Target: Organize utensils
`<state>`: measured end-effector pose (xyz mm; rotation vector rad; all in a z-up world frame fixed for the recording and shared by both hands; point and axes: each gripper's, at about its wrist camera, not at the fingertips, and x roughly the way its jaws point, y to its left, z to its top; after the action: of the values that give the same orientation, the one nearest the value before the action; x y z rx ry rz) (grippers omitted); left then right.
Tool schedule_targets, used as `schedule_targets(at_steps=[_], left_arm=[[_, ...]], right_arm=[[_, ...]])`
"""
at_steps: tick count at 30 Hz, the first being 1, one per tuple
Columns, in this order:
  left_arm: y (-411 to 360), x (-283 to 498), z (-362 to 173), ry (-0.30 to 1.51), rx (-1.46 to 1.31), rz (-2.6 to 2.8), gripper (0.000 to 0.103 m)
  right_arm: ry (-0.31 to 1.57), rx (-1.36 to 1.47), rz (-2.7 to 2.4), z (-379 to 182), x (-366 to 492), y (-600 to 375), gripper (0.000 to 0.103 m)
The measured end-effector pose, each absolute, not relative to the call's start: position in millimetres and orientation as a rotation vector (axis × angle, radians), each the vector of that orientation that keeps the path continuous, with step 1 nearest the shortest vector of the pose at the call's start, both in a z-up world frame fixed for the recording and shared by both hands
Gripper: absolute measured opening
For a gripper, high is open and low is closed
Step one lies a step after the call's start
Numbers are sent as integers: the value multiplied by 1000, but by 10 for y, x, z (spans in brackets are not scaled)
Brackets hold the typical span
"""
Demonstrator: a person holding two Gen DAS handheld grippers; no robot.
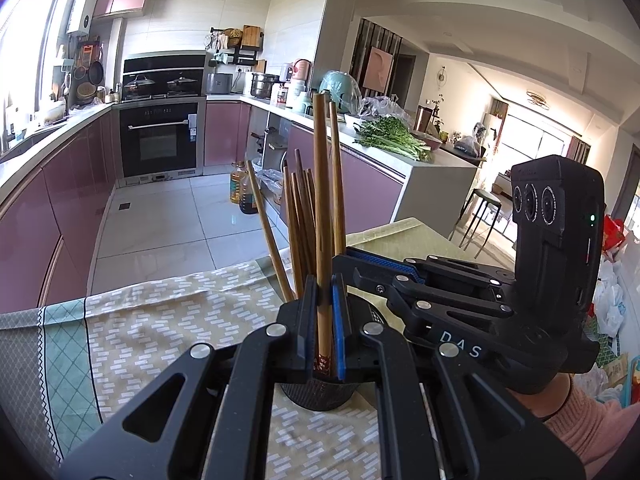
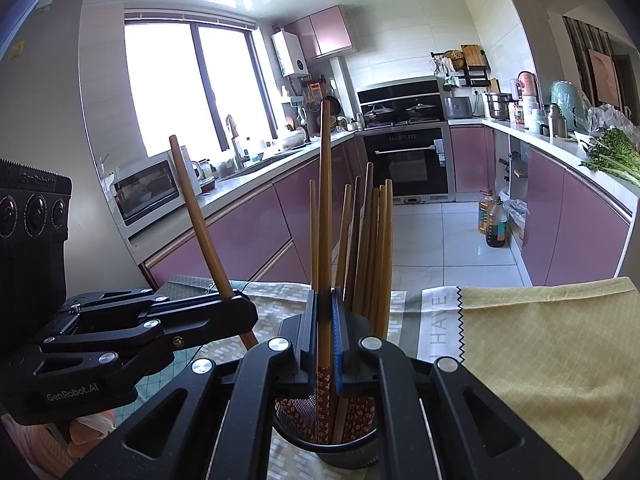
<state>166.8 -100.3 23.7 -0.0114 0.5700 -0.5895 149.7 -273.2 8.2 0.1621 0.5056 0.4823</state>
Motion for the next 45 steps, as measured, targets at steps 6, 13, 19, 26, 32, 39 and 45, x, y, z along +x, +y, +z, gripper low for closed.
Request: schedule_targets(at_steps=[6,13,19,26,32,39,45], left_arm=[[-1008,1687,214,576,-12,-589,8],[-1021,1724,174,584,-10,-586,8],[-1036,1752,133,593,-4,-583,8],[-1079,1790,84,604,1,-579,8],[-1092,1785,79,607,2,-578,8],[-1095,1794,78,608,2,-576,8],[-1090,1789,76,610,0,-578,8]], right_arm=[[509,162,484,62,1485,-2748,6],[514,161,486,50,1488,-2759,6],[522,158,487,9,1491,-2741,6],[531,155,492,-9,1499,-2739,6],[536,156,492,-33,1498,-2755,6],[541,156,492,-44,1505,-2737,6],[544,156,492,-58,1524,-2744,6]])
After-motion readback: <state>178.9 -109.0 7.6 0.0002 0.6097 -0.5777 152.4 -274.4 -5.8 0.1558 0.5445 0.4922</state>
